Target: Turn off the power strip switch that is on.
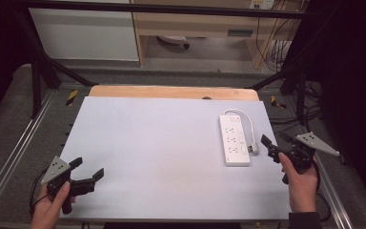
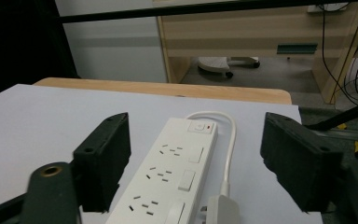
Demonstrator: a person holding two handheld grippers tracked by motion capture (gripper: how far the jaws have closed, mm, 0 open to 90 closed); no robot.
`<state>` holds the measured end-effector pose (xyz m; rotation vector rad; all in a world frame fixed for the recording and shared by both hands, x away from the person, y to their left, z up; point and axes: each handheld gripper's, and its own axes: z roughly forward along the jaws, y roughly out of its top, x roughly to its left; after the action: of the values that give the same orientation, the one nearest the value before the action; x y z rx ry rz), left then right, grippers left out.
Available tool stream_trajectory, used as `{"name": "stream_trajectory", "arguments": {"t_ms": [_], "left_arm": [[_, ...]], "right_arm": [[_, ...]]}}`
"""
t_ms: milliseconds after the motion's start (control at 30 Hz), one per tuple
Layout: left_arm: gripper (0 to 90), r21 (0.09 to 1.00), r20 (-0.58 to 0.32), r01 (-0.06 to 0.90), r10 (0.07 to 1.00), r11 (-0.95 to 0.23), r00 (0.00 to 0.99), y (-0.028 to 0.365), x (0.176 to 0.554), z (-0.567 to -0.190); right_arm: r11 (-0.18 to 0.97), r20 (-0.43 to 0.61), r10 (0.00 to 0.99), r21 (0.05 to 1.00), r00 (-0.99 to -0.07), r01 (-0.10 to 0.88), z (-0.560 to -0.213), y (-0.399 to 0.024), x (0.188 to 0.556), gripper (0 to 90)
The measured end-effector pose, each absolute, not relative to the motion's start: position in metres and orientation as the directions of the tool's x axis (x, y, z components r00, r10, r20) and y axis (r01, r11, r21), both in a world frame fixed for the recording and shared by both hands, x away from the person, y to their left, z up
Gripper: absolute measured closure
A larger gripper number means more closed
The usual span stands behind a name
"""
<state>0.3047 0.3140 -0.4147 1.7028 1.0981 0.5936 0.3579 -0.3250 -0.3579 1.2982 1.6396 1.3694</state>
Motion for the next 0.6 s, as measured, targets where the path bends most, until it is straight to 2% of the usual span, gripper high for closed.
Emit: {"name": "stream_trajectory", "arguments": {"t_ms": [100,133,200,267,600], "left_arm": [[5.3,0.913,-0.103,0.394,0.877,-0.105,0.47,0.314,0.305,-0.415],[5.2,0.913,-0.103,0.394,0.877,-0.105,0.47,0.314,0.305,-0.415],[5.3,0.914,-0.103,0.393,0.877,-0.103,0.47,0.314,0.305,-0.415],[5.2,0.914,-0.103,0.393,0.876,-0.104,0.47,0.314,0.305,-0.415],[5.2,0.914,-0.098,0.392,0.877,-0.108,0.47,0.314,0.305,-0.415]], "right_arm": [[-0.026,0.115,0.942,0.961,-0.314,0.276,-0.358,-0.32,0.363,35.2],[-0.026,0.115,0.942,0.961,-0.314,0.276,-0.358,-0.32,0.363,35.2],[-0.024,0.109,0.945,0.963,-0.308,0.268,-0.359,-0.316,0.368,43.2],[-0.019,0.104,0.945,0.964,-0.311,0.266,-0.36,-0.313,0.371,46.7],[-0.006,0.087,0.946,0.967,-0.311,0.254,-0.364,-0.305,0.381,57.0]]}}
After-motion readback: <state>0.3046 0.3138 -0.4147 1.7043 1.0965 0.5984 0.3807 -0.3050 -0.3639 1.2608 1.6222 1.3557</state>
